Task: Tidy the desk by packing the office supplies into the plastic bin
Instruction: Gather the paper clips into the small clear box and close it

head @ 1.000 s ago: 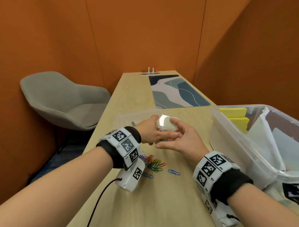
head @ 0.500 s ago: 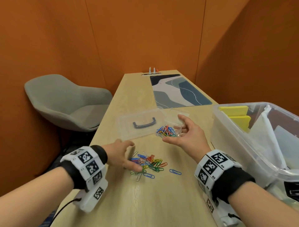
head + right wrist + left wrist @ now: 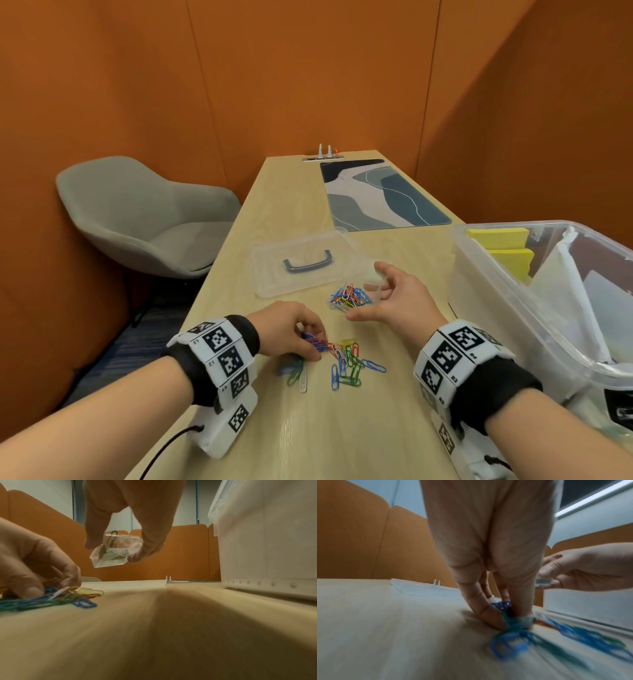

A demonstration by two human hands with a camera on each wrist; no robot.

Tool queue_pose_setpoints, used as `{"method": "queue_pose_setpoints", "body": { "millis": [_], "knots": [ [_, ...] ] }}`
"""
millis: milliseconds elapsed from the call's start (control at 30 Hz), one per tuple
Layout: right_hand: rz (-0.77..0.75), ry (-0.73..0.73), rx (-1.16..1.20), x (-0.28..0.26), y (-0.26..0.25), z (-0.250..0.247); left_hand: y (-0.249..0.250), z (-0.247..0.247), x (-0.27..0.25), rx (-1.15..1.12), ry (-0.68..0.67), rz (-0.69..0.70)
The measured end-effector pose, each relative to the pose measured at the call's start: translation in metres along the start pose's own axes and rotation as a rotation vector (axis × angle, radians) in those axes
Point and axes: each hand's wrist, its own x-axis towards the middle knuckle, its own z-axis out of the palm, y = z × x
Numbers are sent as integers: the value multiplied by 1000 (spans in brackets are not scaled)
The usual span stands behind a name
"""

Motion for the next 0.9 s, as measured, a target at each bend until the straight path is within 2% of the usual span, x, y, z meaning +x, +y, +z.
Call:
{"method": "queue_pose_setpoints", "body": {
  "millis": [200,333,467,567,667,767,900],
  "knots": [
    [13,-23,81,-2,0,-2,2,-29,-1,-303,-4,-36],
    [12,-37,117,-2,-2,-2,27,-68,-9,-467,76,31],
    [-16,-54,146,-3,-4,-1,53,-82,3,-405,145,112],
    [-42,-55,153,-4,-4,-1,65,-67,14,-209,132,165],
    [-52,-57,189,-5,-4,-3,66,-58,14,-164,222,207],
    [-65,-48,196,-5,-6,-5,55,-68,6,-161,327,166],
    [-82,-59,216,-9,-9,-4,35,-66,0,-183,246,66]
  ]
}}
